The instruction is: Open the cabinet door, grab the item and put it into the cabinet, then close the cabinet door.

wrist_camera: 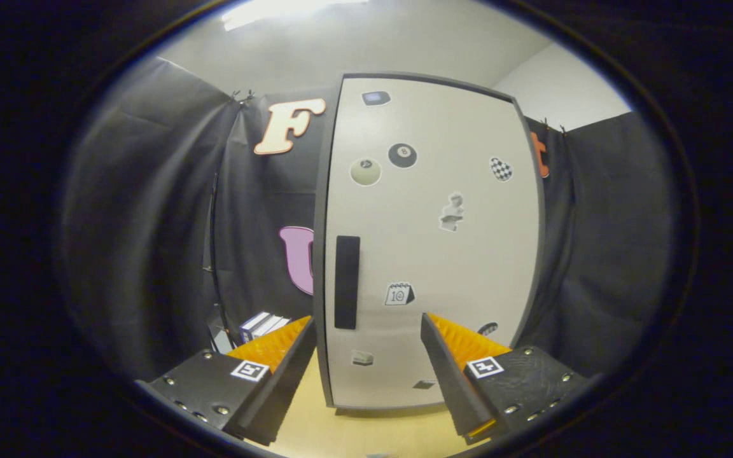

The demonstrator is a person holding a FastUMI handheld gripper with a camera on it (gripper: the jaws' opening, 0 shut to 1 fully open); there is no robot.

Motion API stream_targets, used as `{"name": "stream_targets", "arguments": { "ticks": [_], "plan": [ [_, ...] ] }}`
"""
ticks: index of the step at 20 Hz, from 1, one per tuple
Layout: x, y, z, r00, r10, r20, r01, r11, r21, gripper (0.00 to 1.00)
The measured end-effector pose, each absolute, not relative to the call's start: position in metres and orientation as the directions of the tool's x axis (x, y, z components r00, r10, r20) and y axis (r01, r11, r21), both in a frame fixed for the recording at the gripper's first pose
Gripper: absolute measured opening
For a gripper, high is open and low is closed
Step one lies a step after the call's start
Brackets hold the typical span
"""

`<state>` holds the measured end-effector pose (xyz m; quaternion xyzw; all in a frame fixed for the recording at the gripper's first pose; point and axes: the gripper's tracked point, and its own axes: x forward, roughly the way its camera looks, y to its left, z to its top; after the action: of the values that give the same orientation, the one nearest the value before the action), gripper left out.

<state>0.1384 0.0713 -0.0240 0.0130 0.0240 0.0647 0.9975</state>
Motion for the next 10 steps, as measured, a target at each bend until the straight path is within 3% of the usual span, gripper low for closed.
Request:
{"name": "stream_targets", "arguments": {
  "ticks": [10],
  "plan": [
    [0.218, 0.102, -0.035, 0.989, 0.134, -0.056, -0.13, 0.989, 0.076, 0.96]
  ]
}}
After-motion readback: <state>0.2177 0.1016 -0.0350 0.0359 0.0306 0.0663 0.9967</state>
